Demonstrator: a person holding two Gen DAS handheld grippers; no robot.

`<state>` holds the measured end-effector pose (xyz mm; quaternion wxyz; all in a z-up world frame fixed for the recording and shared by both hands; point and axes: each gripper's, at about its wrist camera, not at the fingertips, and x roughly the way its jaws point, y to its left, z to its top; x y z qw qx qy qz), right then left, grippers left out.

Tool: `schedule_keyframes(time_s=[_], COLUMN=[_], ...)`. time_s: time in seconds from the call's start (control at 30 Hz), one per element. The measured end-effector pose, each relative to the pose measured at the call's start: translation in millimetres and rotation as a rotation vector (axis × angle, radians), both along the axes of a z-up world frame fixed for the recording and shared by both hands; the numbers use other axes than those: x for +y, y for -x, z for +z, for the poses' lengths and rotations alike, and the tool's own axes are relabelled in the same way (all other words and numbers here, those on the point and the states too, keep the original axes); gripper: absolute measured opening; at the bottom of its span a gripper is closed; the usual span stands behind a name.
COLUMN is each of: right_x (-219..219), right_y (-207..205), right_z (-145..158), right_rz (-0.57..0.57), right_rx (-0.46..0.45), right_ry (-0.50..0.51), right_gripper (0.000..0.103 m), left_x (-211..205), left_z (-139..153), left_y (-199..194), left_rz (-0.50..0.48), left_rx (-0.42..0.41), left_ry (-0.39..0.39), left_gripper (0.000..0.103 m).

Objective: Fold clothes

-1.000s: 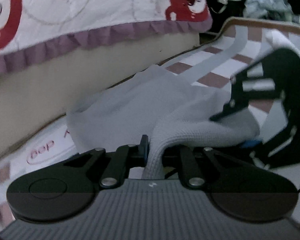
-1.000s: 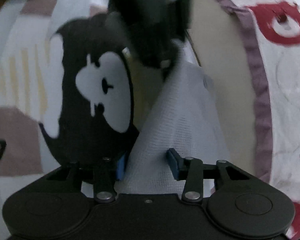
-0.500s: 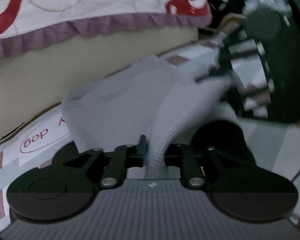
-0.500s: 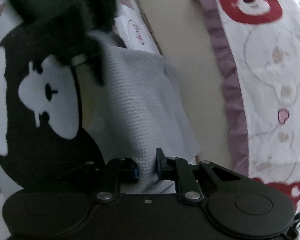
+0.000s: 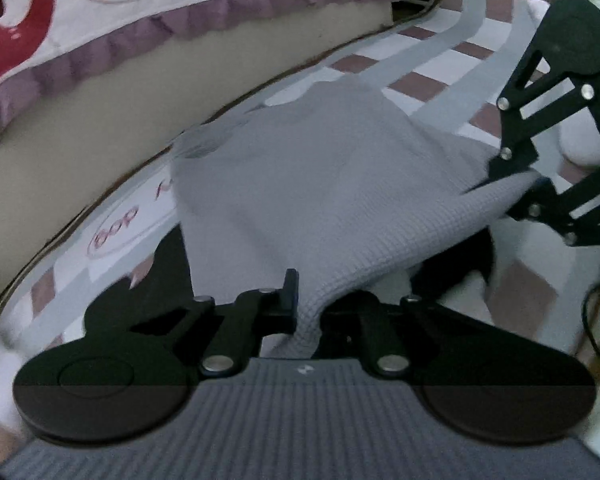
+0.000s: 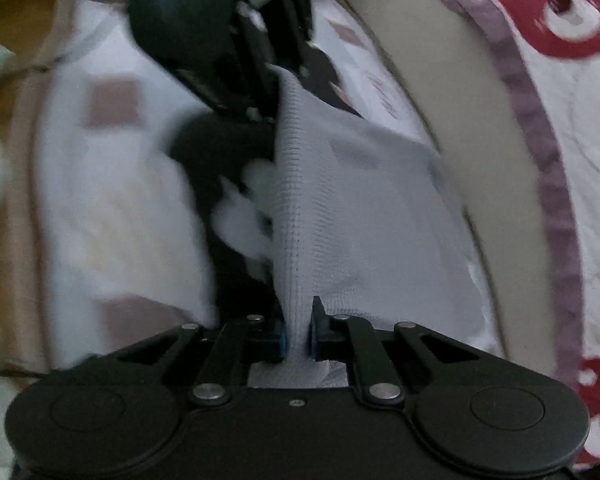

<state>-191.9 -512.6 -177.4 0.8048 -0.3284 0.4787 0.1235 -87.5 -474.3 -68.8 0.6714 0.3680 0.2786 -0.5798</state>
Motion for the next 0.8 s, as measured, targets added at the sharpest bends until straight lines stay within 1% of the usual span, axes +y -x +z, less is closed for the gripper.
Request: schedule_keyframes(time_s=[0.07,0.13,0.2,0.27,0.37,0.47,0.6,0.67,0.73,0.8], right_x=[19.3,37.7,49.0,54.6,35.8,16.9,-8.2,-30.8,-57.1,-81.5], right_y=[8.9,19.3,29.5,36.9,34.3,31.6,28.1,23.3,13.4,4.4], right_z=[17.8,35.1,44.4,50.0,46.8,43.7,39.5,43.3,45.3,46.0], right_rz=[0.056,0.113,0.128,0.116,0.018,-0.082,-0.216,-0.296,-0.384,-0.472], right_rx=[0.062,0.135,0.198,0.248,0.234,0.219,0.197,0.16,0.115,0.073], right_ry=[-0.083,-0.174,-0.265,-0.354,-0.459,-0.562,-0.699,-0.778,-0.848,-0.906], right_gripper=[0.012,0.012,0.012,0.012,0.012,0.012,0.012,0.012,0.012,0.012], left_x=[30.8,64.5,89.3,103.7,104.0,95.4,74.6,58.6,42.1,22.2], left_z=[14.6,28.8,31.5,24.1,8.6,5.4,20.9,26.7,26.4,21.0], left_y=[10.5,27.3,41.8,51.5,51.4,44.6,33.5,22.6,9.3,0.4], left_rz=[-0.019,-0.061,-0.101,-0.127,-0.128,-0.147,-0.215,-0.238,-0.24,-0.244], left_rx=[0.026,0.053,0.044,0.029,0.009,0.006,-0.015,-0.018,-0.004,-0.018], left_ry=[-0.043,-0.069,-0.091,-0.109,-0.127,-0.116,-0.072,-0.058,-0.056,-0.084], left_gripper=[0.008,0.008,0.008,0.008,0.008,0.008,0.008,0.008,0.008,0.008])
